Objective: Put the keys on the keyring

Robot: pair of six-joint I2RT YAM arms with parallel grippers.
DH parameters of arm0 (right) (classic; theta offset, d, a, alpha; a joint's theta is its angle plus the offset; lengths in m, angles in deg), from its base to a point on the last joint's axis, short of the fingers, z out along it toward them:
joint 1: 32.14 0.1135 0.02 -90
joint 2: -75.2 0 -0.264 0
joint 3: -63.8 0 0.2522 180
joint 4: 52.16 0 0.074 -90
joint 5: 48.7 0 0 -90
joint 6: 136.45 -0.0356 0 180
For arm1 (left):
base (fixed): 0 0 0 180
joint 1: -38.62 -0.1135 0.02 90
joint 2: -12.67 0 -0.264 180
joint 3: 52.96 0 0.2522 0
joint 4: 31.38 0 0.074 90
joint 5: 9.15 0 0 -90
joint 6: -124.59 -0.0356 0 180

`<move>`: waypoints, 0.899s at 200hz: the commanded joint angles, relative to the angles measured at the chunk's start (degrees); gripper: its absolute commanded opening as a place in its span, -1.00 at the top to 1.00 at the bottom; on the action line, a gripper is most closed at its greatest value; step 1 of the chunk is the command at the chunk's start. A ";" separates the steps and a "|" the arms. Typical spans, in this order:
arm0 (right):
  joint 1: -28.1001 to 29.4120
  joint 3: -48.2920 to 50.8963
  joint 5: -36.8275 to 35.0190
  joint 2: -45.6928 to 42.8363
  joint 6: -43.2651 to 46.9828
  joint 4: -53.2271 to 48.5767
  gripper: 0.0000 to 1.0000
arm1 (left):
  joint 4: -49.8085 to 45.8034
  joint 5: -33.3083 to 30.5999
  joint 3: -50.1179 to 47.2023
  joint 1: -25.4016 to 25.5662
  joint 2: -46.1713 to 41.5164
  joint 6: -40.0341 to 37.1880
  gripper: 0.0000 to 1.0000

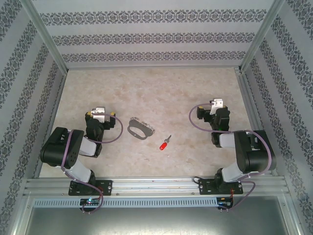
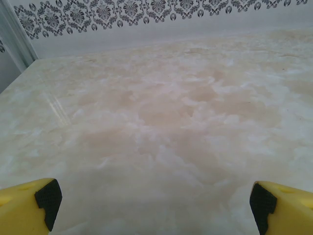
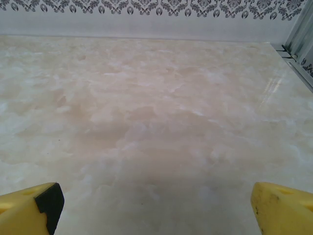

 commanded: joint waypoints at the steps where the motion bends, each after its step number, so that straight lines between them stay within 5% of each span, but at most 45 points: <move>1: 0.74 -0.45 -1.47 -0.54 -0.39 0.57 -0.95 | 3.98 -0.75 -0.13 0.63 0.28 -1.04 -1.00; 180: 0.74 -0.45 -1.45 -0.57 -0.42 0.46 -0.95 | 1.82 -0.91 0.73 0.74 -0.14 -0.78 -1.00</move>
